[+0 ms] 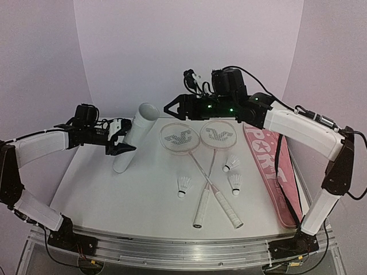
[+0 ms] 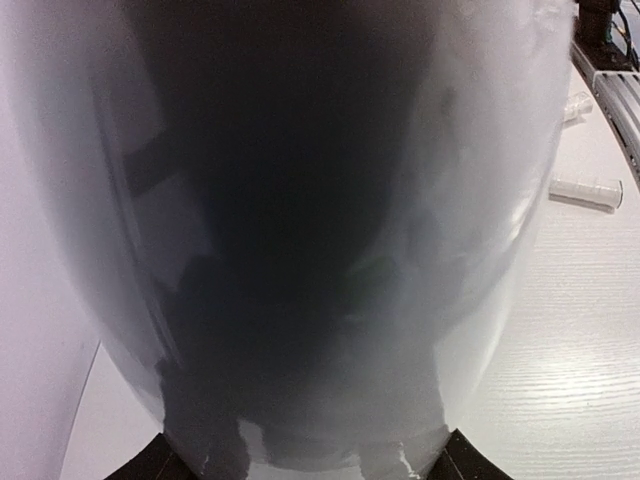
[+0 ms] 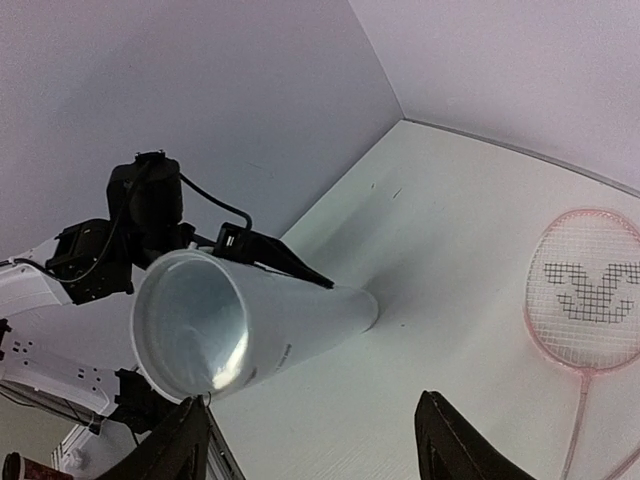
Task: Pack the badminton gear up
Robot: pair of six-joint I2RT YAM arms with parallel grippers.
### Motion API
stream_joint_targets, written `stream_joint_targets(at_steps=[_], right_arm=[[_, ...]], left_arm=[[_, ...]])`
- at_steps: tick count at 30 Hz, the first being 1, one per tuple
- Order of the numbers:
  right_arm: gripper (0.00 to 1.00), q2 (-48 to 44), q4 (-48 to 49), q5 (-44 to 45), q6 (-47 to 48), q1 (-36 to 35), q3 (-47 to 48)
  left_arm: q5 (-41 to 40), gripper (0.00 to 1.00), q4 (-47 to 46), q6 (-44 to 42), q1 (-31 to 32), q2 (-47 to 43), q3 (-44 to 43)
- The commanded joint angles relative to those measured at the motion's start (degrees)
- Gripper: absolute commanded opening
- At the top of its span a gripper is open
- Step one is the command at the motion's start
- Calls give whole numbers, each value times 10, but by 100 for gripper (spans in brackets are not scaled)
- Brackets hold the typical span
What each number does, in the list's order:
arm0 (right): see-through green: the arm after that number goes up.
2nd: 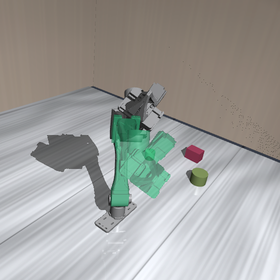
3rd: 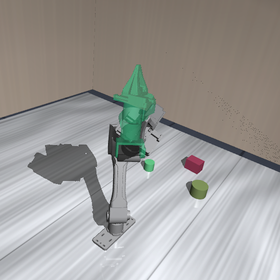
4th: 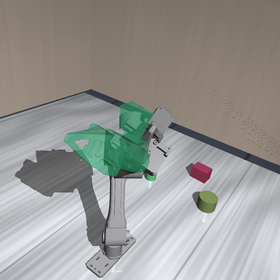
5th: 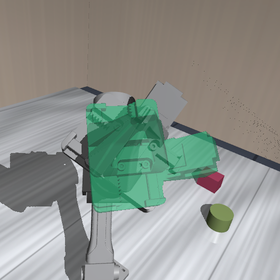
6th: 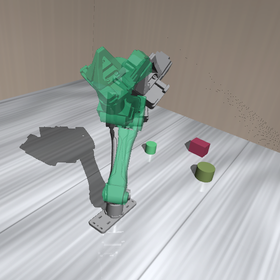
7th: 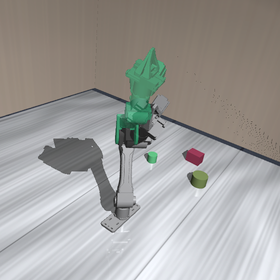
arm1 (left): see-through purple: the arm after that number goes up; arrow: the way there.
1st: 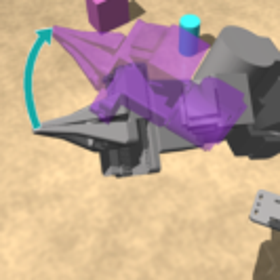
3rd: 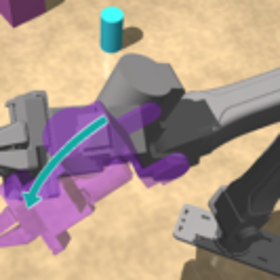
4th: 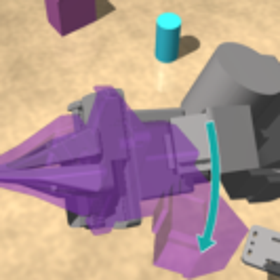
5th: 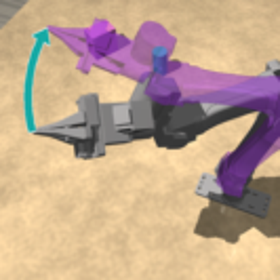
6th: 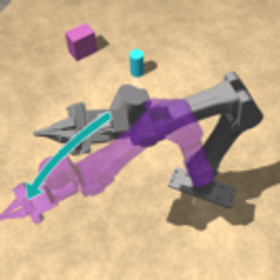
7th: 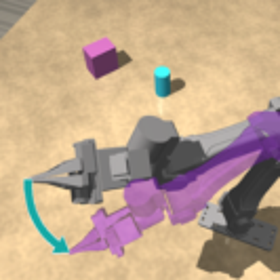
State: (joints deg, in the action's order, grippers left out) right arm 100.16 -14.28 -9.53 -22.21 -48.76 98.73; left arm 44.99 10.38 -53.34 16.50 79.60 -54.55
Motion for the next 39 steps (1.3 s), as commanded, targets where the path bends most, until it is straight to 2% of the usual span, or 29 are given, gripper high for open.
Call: stream_joint_targets(at_steps=[1,14,18,24,32,39], right_arm=[[66,-6,0,16,13,-5,23],[52,75,-2,33,60,-16,88],[37,89,-1,25,64,-16,103],[0,92,-1,30,74,-16,101],[0,84,-1,50,80,-16,87],[0,53,-1,42,58,-3,79]], left_arm=[[-82,34,93,-22,10,46,-40],[-63,33,78,-37,19,48,-36],[-63,32,81,-37,19,51,-40],[-59,31,80,-44,19,51,-37],[-58,31,73,-37,19,50,-37],[-93,27,78,-18,18,67,-40]])
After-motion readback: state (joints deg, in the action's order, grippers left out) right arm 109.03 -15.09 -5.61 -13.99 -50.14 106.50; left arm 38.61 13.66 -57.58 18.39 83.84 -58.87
